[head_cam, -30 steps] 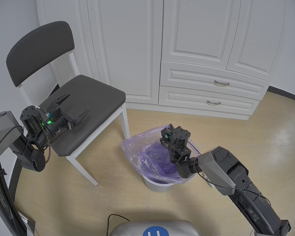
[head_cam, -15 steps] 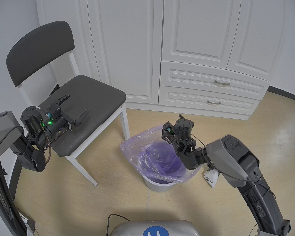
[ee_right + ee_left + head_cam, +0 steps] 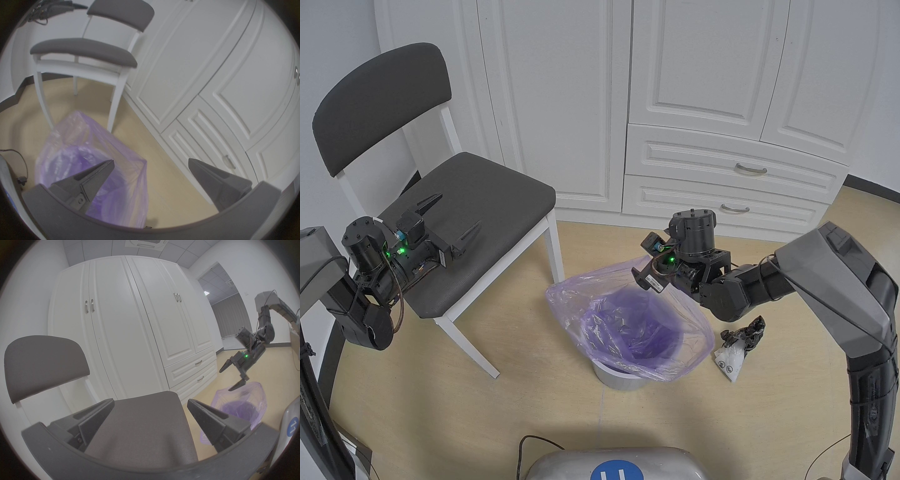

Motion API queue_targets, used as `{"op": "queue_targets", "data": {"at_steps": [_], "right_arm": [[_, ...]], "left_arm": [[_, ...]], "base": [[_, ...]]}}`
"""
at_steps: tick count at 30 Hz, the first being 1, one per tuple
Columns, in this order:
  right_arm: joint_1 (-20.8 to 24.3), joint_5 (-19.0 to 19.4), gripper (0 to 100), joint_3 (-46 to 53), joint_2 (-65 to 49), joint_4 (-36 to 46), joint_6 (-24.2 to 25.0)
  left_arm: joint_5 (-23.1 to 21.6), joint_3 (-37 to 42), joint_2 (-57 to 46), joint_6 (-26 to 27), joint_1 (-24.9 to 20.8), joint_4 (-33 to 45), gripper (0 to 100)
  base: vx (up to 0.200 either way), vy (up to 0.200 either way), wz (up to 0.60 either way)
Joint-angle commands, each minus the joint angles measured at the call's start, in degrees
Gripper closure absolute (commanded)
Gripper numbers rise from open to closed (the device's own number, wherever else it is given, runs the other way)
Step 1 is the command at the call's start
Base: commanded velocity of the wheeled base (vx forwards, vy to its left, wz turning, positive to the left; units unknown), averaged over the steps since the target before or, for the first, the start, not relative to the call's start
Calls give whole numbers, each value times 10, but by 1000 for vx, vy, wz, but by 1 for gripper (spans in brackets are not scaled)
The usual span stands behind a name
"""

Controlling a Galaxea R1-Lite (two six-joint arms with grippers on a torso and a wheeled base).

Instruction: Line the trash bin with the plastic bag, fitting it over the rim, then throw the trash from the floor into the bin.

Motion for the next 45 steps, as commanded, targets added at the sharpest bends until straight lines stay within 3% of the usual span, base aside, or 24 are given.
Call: {"op": "queue_targets", "data": {"at_steps": [1, 5, 13, 15, 18, 42, 43, 45], "right_arm": [[45, 3, 0, 49, -70, 13, -6], [72, 5, 0, 154, -91, 62, -15], [84, 13, 0, 195, -73, 107, -2], [96, 32, 0, 191, -59, 133, 37], [103, 39, 0, 173, -41, 154, 52], [84, 40, 0, 53, 87, 154, 73], [82, 40, 100, 54, 83, 154, 74], [82, 40, 100, 56, 78, 154, 74]], "left_arm": [[0, 0, 1, 1, 2, -1, 0], [0, 0, 1, 1, 5, -1, 0], [0, -1, 2, 1, 7, -1, 0], [0, -5, 3, 0, 9, -1, 0], [0, -6, 3, 0, 11, -1, 0], [0, -9, 2, -8, 25, -1, 0], [0, -9, 2, -8, 26, -1, 0], [0, -10, 2, -8, 28, -1, 0]], "base": [[0, 0, 0], [0, 0, 0], [0, 0, 0], [0, 0, 0], [0, 0, 0], [0, 0, 0], [0, 0, 0], [0, 0, 0]]}}
